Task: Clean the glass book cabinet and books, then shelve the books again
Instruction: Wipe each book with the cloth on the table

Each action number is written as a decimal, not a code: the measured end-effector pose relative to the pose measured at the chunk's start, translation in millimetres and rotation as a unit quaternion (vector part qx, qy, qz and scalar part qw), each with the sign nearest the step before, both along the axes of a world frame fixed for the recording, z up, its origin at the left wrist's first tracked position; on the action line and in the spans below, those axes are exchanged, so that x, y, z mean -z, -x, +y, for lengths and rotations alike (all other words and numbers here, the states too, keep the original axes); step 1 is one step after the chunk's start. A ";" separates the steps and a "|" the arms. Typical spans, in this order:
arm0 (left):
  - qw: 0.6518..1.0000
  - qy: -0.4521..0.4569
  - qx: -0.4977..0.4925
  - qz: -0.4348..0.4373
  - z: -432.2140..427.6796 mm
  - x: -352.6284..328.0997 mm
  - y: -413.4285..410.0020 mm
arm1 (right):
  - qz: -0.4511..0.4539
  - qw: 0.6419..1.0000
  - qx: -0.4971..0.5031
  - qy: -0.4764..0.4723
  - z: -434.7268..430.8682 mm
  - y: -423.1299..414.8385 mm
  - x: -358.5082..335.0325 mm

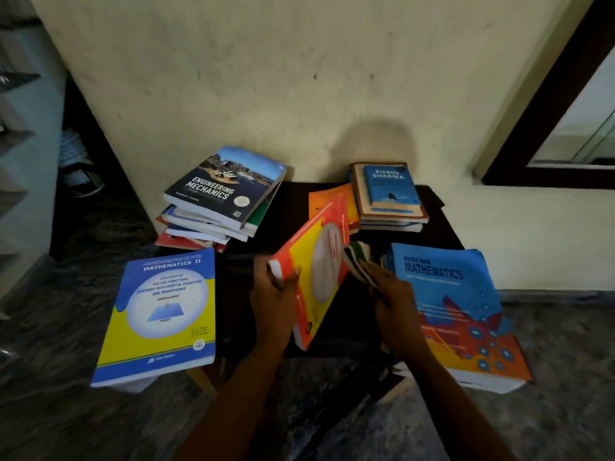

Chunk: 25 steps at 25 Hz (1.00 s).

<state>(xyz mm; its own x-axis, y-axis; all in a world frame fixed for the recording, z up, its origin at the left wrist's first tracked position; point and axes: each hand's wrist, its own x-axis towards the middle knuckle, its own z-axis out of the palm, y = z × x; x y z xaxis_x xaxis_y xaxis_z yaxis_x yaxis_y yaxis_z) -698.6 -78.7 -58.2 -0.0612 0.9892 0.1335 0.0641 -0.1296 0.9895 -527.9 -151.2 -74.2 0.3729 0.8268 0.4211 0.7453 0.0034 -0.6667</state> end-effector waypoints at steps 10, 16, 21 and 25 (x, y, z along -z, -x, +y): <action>0.839 -0.394 0.159 0.339 3.1 90.9 54.1 | 0.028 0.999 -0.011 0.024 -10.2 -7.8 -0.2; 0.831 -0.338 0.223 0.381 -10.0 142.4 73.1 | -0.021 0.996 -0.057 0.060 24.2 9.8 22.8; 0.989 0.034 0.062 0.132 -51.7 130.5 71.7 | -0.118 0.976 -0.046 0.175 107.6 11.2 42.7; 0.874 0.422 -0.015 -0.239 -37.2 112.1 64.4 | -0.207 0.939 -0.040 0.272 148.5 23.2 57.8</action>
<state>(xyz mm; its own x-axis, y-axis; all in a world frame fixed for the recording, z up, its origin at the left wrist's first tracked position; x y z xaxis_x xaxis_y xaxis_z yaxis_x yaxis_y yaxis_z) -763.1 -115.9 -170.3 0.0614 0.7198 -0.6915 -0.3923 0.6545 0.6464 -551.1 -2.7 -132.0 0.1989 0.9798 0.0229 0.9528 -0.1878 -0.2385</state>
